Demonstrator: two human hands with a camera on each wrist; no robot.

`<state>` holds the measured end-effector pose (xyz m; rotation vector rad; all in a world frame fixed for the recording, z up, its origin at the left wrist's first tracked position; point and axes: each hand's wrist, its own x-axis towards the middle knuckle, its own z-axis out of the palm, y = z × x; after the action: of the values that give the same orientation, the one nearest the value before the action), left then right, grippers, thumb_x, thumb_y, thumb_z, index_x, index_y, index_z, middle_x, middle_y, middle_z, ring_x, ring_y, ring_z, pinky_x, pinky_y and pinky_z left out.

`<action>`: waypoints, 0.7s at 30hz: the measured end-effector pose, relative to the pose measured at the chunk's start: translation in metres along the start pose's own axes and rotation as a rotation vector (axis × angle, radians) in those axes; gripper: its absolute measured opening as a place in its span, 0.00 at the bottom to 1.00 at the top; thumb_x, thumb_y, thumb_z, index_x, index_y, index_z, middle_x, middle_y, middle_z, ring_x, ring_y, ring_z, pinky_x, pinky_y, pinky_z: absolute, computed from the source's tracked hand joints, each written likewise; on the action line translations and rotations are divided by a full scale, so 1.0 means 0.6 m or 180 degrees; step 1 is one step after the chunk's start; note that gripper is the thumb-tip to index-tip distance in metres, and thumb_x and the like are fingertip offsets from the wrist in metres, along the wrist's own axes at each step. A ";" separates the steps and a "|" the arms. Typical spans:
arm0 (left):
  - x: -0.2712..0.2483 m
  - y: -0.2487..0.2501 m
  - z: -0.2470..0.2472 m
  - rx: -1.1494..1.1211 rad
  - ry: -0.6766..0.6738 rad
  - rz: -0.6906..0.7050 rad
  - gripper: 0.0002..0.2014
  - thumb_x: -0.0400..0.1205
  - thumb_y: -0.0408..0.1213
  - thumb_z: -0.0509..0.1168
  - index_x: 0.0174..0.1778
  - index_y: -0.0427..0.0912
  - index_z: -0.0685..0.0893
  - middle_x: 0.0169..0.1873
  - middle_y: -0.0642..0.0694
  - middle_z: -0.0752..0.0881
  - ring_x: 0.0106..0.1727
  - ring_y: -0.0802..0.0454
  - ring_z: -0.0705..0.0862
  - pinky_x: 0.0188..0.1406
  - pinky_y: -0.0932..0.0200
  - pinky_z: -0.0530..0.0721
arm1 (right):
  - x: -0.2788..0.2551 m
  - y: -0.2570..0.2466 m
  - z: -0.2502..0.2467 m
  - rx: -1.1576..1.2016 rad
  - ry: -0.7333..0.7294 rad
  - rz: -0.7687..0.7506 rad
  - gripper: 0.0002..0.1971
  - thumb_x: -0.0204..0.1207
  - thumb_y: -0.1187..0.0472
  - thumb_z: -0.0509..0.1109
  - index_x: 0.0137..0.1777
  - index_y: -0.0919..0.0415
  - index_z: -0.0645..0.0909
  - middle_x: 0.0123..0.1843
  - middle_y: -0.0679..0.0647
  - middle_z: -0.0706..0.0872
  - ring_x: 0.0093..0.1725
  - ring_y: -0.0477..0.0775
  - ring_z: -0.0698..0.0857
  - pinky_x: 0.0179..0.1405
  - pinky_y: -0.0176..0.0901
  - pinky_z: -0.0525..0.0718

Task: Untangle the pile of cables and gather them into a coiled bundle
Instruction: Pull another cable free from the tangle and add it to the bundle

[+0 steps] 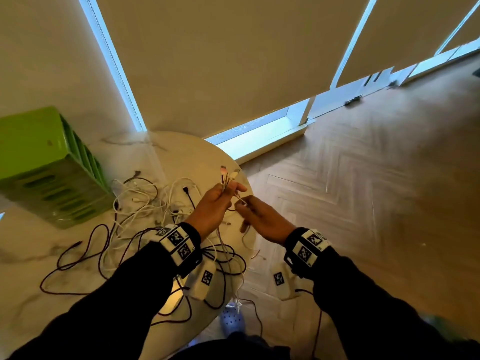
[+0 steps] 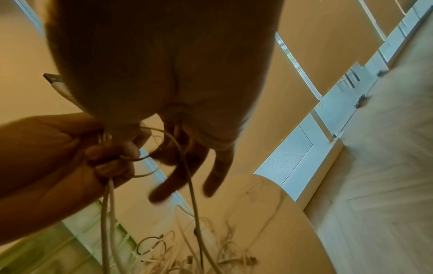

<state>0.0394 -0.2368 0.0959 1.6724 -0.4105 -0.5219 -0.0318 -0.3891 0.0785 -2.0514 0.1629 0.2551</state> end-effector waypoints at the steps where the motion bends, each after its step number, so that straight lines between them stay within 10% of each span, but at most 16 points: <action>1: 0.002 -0.003 -0.004 0.0020 0.0024 0.0023 0.17 0.91 0.52 0.54 0.53 0.54 0.88 0.41 0.60 0.81 0.32 0.67 0.78 0.36 0.69 0.73 | -0.004 -0.003 -0.005 -0.0028 0.0137 -0.0024 0.17 0.88 0.44 0.57 0.65 0.56 0.74 0.46 0.51 0.84 0.41 0.47 0.88 0.42 0.39 0.88; 8: 0.001 -0.009 -0.048 -0.0338 0.0539 -0.0108 0.21 0.93 0.47 0.51 0.56 0.38 0.86 0.45 0.44 0.83 0.29 0.64 0.74 0.31 0.71 0.74 | -0.009 0.052 -0.073 -0.0735 0.0923 -0.0040 0.12 0.90 0.51 0.56 0.52 0.53 0.78 0.39 0.47 0.83 0.35 0.45 0.79 0.39 0.40 0.77; 11: -0.006 0.001 -0.059 -0.0636 0.0514 -0.0181 0.20 0.92 0.48 0.51 0.53 0.42 0.87 0.43 0.49 0.86 0.33 0.62 0.77 0.34 0.66 0.73 | -0.008 0.106 -0.094 -0.1481 0.0063 0.0667 0.11 0.87 0.55 0.61 0.66 0.47 0.79 0.59 0.53 0.88 0.58 0.55 0.86 0.62 0.50 0.82; 14: -0.011 0.007 -0.061 -0.0635 0.0420 -0.0209 0.20 0.92 0.49 0.51 0.53 0.45 0.87 0.44 0.52 0.87 0.37 0.62 0.79 0.33 0.67 0.70 | -0.008 0.122 -0.081 -0.2070 -0.0873 0.0979 0.47 0.73 0.46 0.78 0.87 0.48 0.56 0.85 0.58 0.65 0.83 0.60 0.66 0.81 0.59 0.68; 17: -0.011 0.007 -0.054 -0.0597 0.0307 -0.0264 0.21 0.92 0.51 0.51 0.55 0.46 0.88 0.45 0.55 0.88 0.40 0.62 0.78 0.37 0.66 0.72 | 0.000 0.078 -0.045 -0.1493 -0.0619 0.0240 0.56 0.69 0.35 0.78 0.89 0.45 0.46 0.89 0.51 0.54 0.87 0.57 0.56 0.85 0.64 0.60; 21: -0.011 0.003 -0.045 -0.0517 0.0236 -0.0290 0.22 0.91 0.54 0.51 0.56 0.47 0.89 0.45 0.57 0.89 0.44 0.59 0.76 0.41 0.63 0.73 | 0.016 0.001 0.014 -0.0716 -0.0858 -0.0127 0.45 0.77 0.36 0.71 0.88 0.47 0.52 0.81 0.51 0.74 0.80 0.52 0.72 0.80 0.55 0.69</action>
<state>0.0488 -0.2113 0.1018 1.5535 -0.2323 -0.5441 -0.0235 -0.3821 0.0717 -2.2146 -0.0765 0.5420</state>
